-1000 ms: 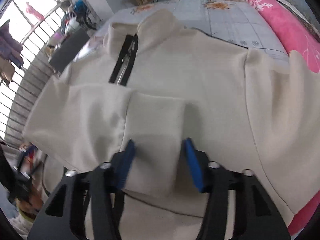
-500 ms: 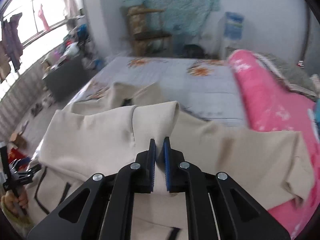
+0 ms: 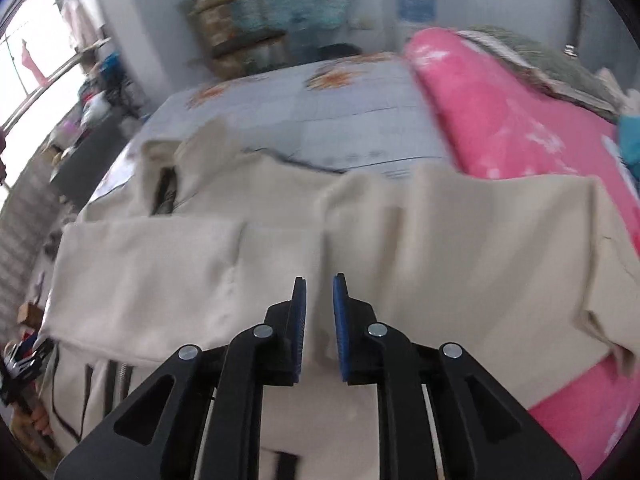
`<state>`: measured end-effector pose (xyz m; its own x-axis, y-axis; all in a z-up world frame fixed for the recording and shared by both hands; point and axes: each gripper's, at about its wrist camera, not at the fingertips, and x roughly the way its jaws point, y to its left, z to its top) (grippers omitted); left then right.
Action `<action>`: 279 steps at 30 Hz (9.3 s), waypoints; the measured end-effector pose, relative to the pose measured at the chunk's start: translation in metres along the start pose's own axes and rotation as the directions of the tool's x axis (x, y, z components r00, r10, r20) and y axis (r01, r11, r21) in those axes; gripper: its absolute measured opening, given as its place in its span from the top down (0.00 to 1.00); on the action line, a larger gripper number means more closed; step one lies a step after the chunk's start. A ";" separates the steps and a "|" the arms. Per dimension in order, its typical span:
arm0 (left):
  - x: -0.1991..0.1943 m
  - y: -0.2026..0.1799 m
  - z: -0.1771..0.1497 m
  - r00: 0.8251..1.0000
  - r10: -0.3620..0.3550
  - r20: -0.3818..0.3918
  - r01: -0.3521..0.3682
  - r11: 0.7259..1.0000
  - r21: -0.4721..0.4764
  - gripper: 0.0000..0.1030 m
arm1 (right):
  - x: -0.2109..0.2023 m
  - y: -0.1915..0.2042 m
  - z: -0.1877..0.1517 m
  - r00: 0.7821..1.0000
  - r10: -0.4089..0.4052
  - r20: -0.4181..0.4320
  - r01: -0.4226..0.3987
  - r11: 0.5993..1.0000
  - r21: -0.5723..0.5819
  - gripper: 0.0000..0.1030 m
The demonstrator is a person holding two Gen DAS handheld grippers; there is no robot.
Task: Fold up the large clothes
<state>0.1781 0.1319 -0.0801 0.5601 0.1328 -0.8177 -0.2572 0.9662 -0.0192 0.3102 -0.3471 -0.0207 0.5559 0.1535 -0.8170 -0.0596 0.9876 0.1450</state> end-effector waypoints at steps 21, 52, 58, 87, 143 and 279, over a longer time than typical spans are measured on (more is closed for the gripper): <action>-0.101 -0.054 0.062 0.989 -0.101 0.107 0.083 0.983 0.167 0.08 | 0.024 0.045 -0.040 0.992 0.047 -0.120 -0.068 0.982 -0.176 0.64; 0.046 -0.177 0.059 0.985 -0.159 -0.059 0.170 0.929 0.328 0.06 | -0.062 -0.157 -0.020 0.940 -0.341 -0.006 0.338 0.933 -0.121 0.35; 0.045 -0.177 0.057 0.986 -0.164 -0.042 0.169 0.929 0.330 0.06 | -0.027 -0.144 -0.007 0.946 -0.322 -0.038 0.313 0.938 -0.149 0.35; 0.015 -0.162 0.065 0.984 -0.177 0.000 0.168 0.935 0.311 0.14 | -0.222 -0.081 0.058 0.913 0.284 0.292 -0.359 0.901 0.245 0.95; 0.048 -0.061 0.112 0.955 -0.278 -0.102 0.281 0.960 0.017 0.97 | -0.033 -0.039 -0.044 0.990 0.132 0.051 -0.138 0.978 0.158 0.49; -0.100 -0.024 -0.172 0.992 -0.037 -0.119 0.057 0.984 0.170 0.82 | -0.111 -0.005 -0.309 0.979 0.110 -0.171 -0.073 0.975 0.210 0.53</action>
<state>-0.0078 0.0575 -0.0967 0.4712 0.0698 -0.8793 -0.0870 0.9957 0.0324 -0.0071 -0.3592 -0.1030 0.3958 0.2642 -0.8795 0.0758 0.9451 0.3180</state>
